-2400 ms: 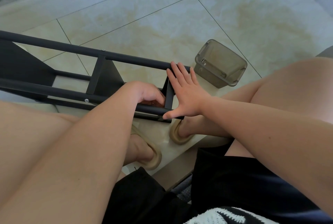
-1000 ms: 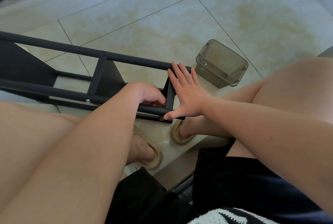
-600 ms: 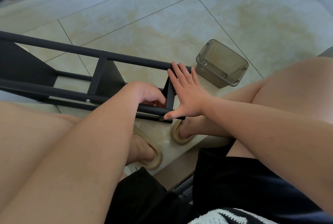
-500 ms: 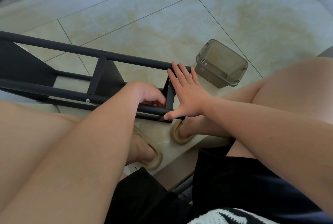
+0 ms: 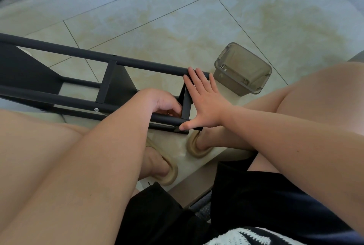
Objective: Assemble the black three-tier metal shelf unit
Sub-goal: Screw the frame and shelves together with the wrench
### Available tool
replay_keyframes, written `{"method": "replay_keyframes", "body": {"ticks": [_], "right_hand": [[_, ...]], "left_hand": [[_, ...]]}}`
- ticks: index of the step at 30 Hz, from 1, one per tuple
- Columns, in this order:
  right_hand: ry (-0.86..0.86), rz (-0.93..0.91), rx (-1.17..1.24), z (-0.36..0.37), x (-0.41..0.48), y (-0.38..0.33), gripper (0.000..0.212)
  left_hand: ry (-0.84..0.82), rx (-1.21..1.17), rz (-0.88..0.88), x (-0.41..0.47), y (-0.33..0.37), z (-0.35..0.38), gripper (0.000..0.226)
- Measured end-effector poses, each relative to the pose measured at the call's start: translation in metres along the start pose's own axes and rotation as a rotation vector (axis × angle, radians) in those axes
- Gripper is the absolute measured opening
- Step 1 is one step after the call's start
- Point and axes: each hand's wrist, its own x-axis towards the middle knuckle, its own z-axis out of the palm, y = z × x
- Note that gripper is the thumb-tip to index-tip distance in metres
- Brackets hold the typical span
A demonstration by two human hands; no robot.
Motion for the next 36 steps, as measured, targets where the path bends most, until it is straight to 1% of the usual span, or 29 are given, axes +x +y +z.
{"method": "replay_keyframes", "body": {"ticks": [1,5,7,9,11,14,16,19,20,22,24,25,27,29,36], "right_hand": [[0.0,0.0,-0.001,-0.0005,0.0,0.0001,0.145],[-0.002,-0.001,0.0,-0.0011,-0.0004,-0.0004,0.145],[-0.006,0.0,-0.001,-0.0006,-0.0001,-0.0005,0.144],[-0.006,0.001,-0.002,0.0001,0.0002,-0.0006,0.145],[-0.007,0.002,-0.003,0.0005,0.0004,-0.0003,0.146],[-0.005,0.001,-0.002,0.0016,0.0008,0.0002,0.146],[-0.002,0.002,0.001,0.0024,0.0016,0.0007,0.147],[-0.002,0.002,-0.002,0.0037,0.0024,0.0017,0.147],[-0.002,0.0,-0.005,0.0038,0.0025,0.0018,0.147],[0.001,-0.003,-0.008,0.0041,0.0027,0.0021,0.147],[0.004,-0.006,-0.004,0.004,0.0025,0.0022,0.147],[0.006,-0.006,-0.001,0.0042,0.0026,0.0025,0.147],[0.004,-0.005,0.0,0.0044,0.0027,0.0026,0.147],[0.001,-0.004,-0.003,0.0045,0.0028,0.0025,0.148],[0.003,-0.006,-0.003,0.0042,0.0026,0.0028,0.147]], "left_hand": [[-0.006,-0.004,0.006,0.0002,-0.0006,-0.0004,0.014],[-0.064,-0.103,0.016,0.001,-0.0024,-0.0012,0.014],[-0.055,-0.13,0.015,0.0006,-0.0019,-0.0008,0.012],[-0.008,-0.077,-0.01,0.0016,-0.0023,-0.0016,0.01],[0.034,0.019,-0.026,0.003,-0.0034,-0.0025,0.017],[0.02,0.045,-0.011,0.0053,-0.0039,-0.0013,0.015],[-0.006,0.0,0.005,0.0039,-0.0034,-0.0005,0.011],[-0.06,-0.084,0.034,0.0036,-0.0031,-0.0018,0.024],[-0.067,-0.102,0.036,0.0034,-0.0035,-0.0022,0.025],[-0.065,-0.126,0.034,0.0042,-0.005,-0.0026,0.018],[-0.039,-0.089,0.018,0.0059,-0.0058,-0.0023,0.009],[-0.013,-0.044,0.003,0.0065,-0.0057,-0.0019,0.011],[0.022,0.04,-0.022,0.0074,-0.0057,-0.0019,0.02],[0.02,0.061,-0.022,0.0071,-0.0047,-0.0019,0.028],[-0.036,-0.072,0.02,0.0014,-0.0034,-0.0017,0.018]]}}
